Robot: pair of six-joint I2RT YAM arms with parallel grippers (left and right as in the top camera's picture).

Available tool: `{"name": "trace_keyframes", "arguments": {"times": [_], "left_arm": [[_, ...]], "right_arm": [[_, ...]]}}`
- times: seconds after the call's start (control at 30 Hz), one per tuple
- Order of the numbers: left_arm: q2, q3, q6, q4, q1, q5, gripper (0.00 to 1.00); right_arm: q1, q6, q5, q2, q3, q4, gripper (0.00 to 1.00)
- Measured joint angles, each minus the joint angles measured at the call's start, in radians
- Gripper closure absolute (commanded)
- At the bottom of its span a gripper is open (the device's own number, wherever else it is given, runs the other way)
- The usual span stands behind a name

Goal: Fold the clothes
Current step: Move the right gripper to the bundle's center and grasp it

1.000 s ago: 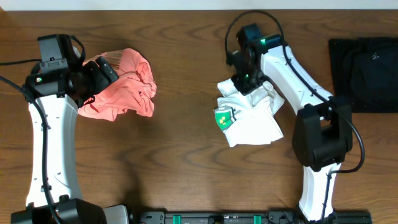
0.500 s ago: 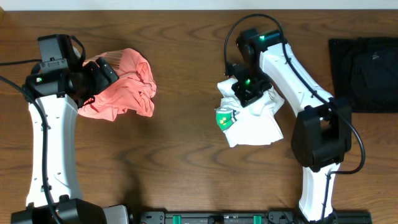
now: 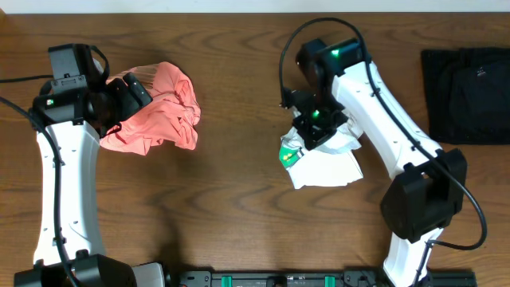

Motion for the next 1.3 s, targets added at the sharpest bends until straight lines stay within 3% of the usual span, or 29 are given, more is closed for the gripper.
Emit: {"name": "trace_keyframes", "arguments": {"times": [0.2,0.33,0.5,0.67,0.9,1.1,1.3], "left_arm": [[0.000,0.000,0.000,0.006,0.000,0.000,0.02],[0.000,0.000,0.000,0.006,0.000,0.000,0.02],[0.000,0.000,0.000,0.011,0.000,0.000,0.02],[0.000,0.000,0.000,-0.002,-0.001,0.001,0.02],[0.000,-0.019,0.003,-0.026,-0.075,0.013,0.02],[0.003,-0.071,0.007,-0.017,-0.233,0.037,0.02],[0.008,-0.101,0.032,0.029,-0.390,0.050,0.02]], "right_arm": [[0.019,0.000,-0.003,0.000,-0.089,0.030,0.97],[0.025,0.008,-0.002,0.000,-0.183,0.069,0.68],[0.028,0.015,-0.007,0.000,-0.239,0.169,0.48],[0.023,0.039,-0.003,0.000,-0.146,0.246,0.24],[-0.077,0.031,0.061,-0.010,-0.051,0.280,0.20],[-0.227,-0.027,0.080,-0.008,-0.051,0.313,0.12],[-0.358,-0.140,-0.014,-0.008,-0.067,0.413,0.11]]}}
